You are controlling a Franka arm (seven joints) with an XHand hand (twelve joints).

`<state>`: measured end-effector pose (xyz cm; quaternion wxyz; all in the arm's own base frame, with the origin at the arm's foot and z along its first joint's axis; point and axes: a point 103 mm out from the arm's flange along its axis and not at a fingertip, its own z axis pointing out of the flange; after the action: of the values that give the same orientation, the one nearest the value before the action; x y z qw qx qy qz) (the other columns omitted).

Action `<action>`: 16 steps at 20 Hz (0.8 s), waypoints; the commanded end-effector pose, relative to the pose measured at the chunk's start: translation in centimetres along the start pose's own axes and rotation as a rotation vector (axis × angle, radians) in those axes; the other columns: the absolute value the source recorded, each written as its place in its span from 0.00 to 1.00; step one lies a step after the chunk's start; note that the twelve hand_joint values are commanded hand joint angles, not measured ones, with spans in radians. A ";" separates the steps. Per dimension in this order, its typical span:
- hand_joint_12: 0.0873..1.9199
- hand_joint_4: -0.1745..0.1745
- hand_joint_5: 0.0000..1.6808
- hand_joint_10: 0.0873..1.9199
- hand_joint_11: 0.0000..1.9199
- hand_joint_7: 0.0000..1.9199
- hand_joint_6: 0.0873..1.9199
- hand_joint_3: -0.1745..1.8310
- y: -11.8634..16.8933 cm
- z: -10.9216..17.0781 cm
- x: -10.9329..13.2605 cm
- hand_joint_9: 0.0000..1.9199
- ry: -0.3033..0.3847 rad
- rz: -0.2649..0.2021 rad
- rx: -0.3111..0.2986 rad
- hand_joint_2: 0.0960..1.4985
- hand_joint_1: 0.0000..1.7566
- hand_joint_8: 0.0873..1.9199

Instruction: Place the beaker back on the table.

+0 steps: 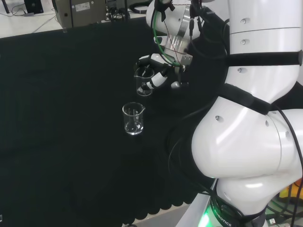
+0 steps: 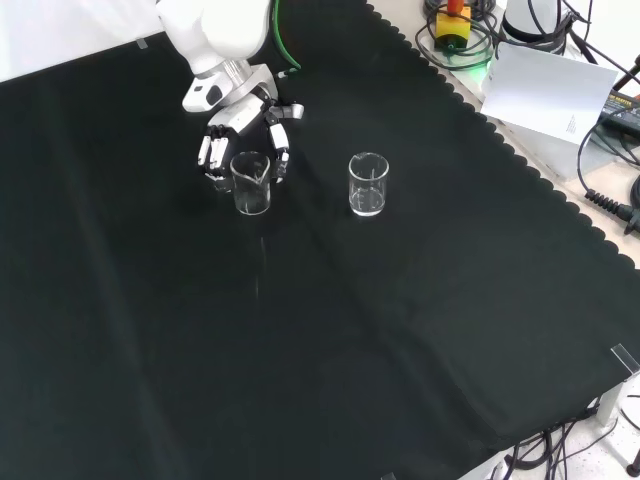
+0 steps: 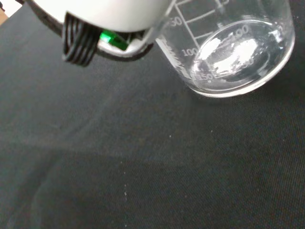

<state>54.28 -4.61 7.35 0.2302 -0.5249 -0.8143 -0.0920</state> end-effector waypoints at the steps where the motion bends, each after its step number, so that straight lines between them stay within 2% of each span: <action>1: 0.67 0.37 0.24 0.00 0.21 0.26 0.30 0.41 -0.2 -0.2 0.8 0.48 -0.097 0.027 0.105 0.32 0.55 0.34; 5: 0.69 0.35 0.20 0.00 0.16 0.18 0.22 0.39 -0.4 -0.9 1.5 0.40 -0.131 0.027 0.118 0.32 0.53 0.33; 8: 0.73 0.37 0.14 0.00 0.05 0.07 0.09 0.37 -0.6 -2.7 2.4 0.29 -0.135 0.025 0.091 0.33 0.50 0.31; 10: 0.73 0.37 0.14 0.00 0.01 0.03 0.03 0.35 -1.0 -4.4 3.2 0.26 -0.143 0.024 0.071 0.34 0.48 0.29; 16: 0.73 0.37 0.13 0.00 0.00 0.02 0.00 0.33 -3.6 -8.8 6.1 0.25 -0.164 0.045 0.020 0.35 0.47 0.29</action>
<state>53.79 -4.05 13.18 0.1878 -0.5299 -0.8266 -0.0247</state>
